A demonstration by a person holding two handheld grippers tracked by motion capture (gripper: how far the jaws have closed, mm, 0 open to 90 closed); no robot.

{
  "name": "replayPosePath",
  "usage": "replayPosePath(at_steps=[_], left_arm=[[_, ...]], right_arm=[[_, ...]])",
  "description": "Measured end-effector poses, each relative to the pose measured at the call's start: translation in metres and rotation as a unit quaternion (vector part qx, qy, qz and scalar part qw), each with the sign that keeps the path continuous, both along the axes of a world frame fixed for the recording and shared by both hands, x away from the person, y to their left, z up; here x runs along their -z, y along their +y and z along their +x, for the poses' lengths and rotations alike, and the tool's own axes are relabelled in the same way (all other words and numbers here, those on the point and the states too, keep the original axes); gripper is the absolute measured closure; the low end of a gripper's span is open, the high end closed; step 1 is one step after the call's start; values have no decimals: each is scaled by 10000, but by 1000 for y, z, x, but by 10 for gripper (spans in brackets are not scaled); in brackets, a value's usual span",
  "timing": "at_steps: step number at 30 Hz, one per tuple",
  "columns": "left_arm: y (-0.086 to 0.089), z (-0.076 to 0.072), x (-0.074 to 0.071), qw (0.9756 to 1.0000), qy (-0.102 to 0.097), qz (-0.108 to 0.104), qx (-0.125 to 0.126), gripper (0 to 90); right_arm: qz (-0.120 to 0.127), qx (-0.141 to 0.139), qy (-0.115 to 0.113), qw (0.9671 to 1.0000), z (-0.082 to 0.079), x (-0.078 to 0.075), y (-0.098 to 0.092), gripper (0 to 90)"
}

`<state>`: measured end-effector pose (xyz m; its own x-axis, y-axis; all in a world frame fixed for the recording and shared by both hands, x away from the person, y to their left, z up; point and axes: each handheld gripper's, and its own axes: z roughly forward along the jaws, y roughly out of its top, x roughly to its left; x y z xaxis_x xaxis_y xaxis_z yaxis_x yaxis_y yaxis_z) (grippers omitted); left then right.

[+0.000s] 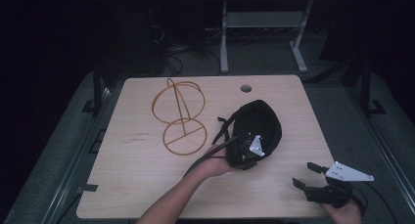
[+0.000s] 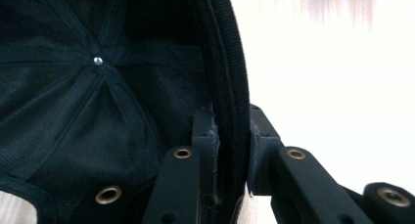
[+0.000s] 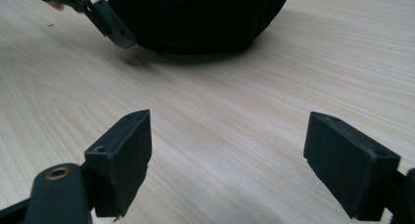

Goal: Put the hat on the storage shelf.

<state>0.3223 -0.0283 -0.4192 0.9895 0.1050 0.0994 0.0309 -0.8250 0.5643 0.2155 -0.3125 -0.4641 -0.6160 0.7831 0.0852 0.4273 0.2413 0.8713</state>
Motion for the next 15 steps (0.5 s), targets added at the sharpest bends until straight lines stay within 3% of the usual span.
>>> replayPosePath(at_steps=[8,15], left_arm=[[5,0,-12,10000,-7,-69,45,803],[8,0,-31,9996,34,-271,104,808]], right_arm=[[-14,-17,17,10000,0,0,1,176],[0,-42,-85,10000,0,-2,2,178]])
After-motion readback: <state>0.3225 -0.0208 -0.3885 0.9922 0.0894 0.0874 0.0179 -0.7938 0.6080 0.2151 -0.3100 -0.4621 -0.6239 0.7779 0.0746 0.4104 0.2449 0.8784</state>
